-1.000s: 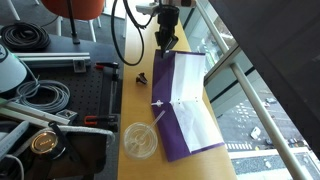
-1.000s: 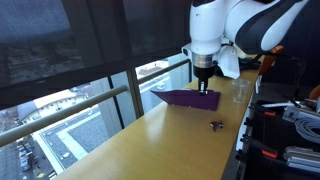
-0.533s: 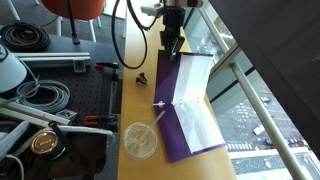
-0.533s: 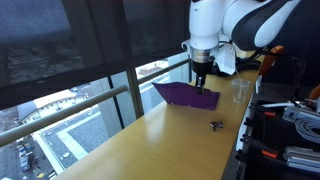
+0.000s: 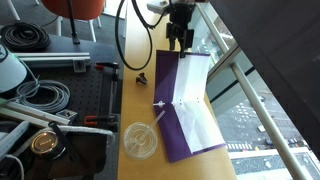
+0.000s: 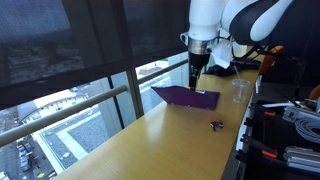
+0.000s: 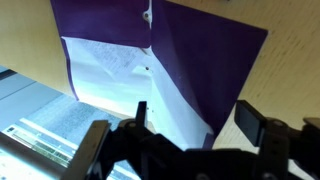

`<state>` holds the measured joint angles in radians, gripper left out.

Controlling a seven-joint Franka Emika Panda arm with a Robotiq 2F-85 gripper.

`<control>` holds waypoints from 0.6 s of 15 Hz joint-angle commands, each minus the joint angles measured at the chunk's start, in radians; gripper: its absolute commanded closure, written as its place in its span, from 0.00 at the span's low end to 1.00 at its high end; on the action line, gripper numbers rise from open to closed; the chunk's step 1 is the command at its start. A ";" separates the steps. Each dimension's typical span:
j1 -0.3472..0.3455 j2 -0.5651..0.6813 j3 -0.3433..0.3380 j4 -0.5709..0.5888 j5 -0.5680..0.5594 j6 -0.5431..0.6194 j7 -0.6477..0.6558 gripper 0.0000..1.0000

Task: Open the file

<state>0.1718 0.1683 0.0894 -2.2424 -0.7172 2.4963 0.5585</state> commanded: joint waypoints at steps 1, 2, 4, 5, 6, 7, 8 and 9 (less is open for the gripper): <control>-0.018 -0.050 -0.013 -0.016 0.049 0.055 -0.042 0.00; -0.026 -0.057 -0.016 -0.020 0.056 0.069 -0.050 0.00; -0.058 -0.072 0.000 -0.056 0.197 0.132 -0.204 0.00; -0.095 -0.064 0.036 -0.081 0.281 0.164 -0.281 0.00; -0.086 -0.063 0.027 -0.101 0.370 0.186 -0.360 0.00; -0.153 -0.061 0.093 -0.123 0.457 0.204 -0.444 0.00; -0.194 -0.057 0.143 -0.136 0.547 0.199 -0.530 0.00; -0.238 -0.054 0.201 -0.133 0.633 0.165 -0.611 0.00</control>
<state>0.0519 0.1286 0.1531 -2.3365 -0.2818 2.6684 0.1449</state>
